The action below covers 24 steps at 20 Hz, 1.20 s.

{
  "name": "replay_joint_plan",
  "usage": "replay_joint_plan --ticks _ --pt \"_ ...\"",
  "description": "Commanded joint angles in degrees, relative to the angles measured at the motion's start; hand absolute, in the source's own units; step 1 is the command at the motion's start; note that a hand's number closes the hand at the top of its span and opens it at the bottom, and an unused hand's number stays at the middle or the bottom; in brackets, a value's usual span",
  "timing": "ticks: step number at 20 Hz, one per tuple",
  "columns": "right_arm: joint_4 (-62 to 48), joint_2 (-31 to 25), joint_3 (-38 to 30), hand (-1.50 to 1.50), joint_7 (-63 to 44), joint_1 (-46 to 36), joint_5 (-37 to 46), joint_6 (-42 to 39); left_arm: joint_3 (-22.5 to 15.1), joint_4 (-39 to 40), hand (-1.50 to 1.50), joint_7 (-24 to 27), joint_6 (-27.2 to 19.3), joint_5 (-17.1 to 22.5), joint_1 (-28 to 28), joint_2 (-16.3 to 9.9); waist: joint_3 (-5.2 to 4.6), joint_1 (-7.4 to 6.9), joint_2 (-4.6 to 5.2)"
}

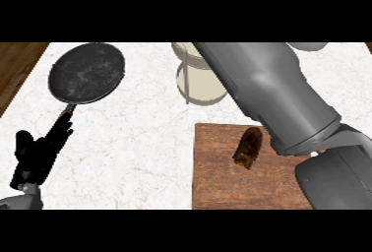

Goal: Pick the bell pepper from the cutting board and place it in the tiered basket

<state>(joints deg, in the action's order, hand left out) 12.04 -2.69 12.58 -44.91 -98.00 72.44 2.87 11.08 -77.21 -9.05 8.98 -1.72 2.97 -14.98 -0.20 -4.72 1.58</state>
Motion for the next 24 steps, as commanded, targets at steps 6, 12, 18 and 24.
replay_joint_plan --ticks 6,12,18,24 --pt "-7.4 -0.4 -9.5 -1.50 -6.8 0.1 -8.3 -9.0 0.1 -1.2 0.00 -0.7 -0.2 0.5 0.0 0.6 0.06 0.40 -0.16" --pt "-6.6 -0.7 -11.8 -1.50 -14.1 1.5 -10.0 -4.3 0.6 -1.3 0.00 -0.6 0.4 0.8 -1.3 0.0 0.08 0.41 -0.02" --pt "-2.2 -1.5 -10.8 -1.50 -10.5 3.1 -8.3 4.7 1.6 -1.6 0.00 -0.7 1.1 1.8 -1.9 -0.5 0.13 1.14 -0.38" --pt "3.1 -3.1 -12.9 -1.50 -18.1 -1.8 -8.7 12.9 1.4 0.3 0.00 0.6 0.4 0.4 -2.3 -0.4 0.12 2.54 -1.07"
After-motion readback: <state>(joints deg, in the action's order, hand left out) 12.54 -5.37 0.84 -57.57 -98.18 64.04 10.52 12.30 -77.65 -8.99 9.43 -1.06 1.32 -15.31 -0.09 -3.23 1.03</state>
